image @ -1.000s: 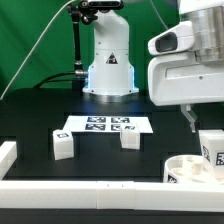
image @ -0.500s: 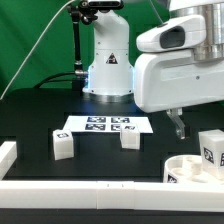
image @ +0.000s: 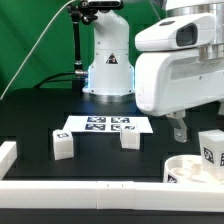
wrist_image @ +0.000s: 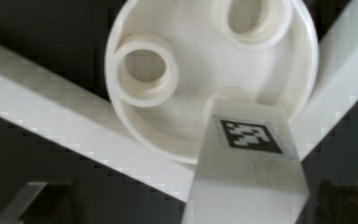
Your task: Assemble stool
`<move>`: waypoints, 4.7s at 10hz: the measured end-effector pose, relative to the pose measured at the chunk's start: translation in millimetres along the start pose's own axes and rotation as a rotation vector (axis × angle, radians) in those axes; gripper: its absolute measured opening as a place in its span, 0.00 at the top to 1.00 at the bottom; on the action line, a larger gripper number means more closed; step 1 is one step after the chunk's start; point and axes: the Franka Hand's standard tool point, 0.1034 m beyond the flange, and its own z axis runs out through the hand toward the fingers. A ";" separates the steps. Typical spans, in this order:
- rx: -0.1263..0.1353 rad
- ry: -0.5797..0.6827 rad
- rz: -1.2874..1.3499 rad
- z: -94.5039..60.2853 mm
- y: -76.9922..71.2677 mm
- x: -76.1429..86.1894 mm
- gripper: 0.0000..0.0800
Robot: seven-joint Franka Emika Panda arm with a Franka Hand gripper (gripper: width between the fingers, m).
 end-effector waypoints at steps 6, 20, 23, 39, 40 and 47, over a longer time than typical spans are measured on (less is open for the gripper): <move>-0.019 -0.070 -0.514 0.6 -24.9 8.8 0.19; -0.035 -0.178 -1.215 19.2 -26.7 21.6 0.19; -0.034 -0.179 -1.208 19.8 -23.6 19.5 0.19; -0.049 -0.229 -0.063 20.3 -26.0 3.5 0.57; -0.052 -0.228 -0.033 20.3 -26.2 3.5 0.57; -0.004 -0.144 0.689 21.4 -16.7 0.0 0.57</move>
Offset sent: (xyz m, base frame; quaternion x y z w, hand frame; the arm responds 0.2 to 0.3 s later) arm -0.0010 0.0469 0.0078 0.0052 -0.0353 -0.2723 0.9616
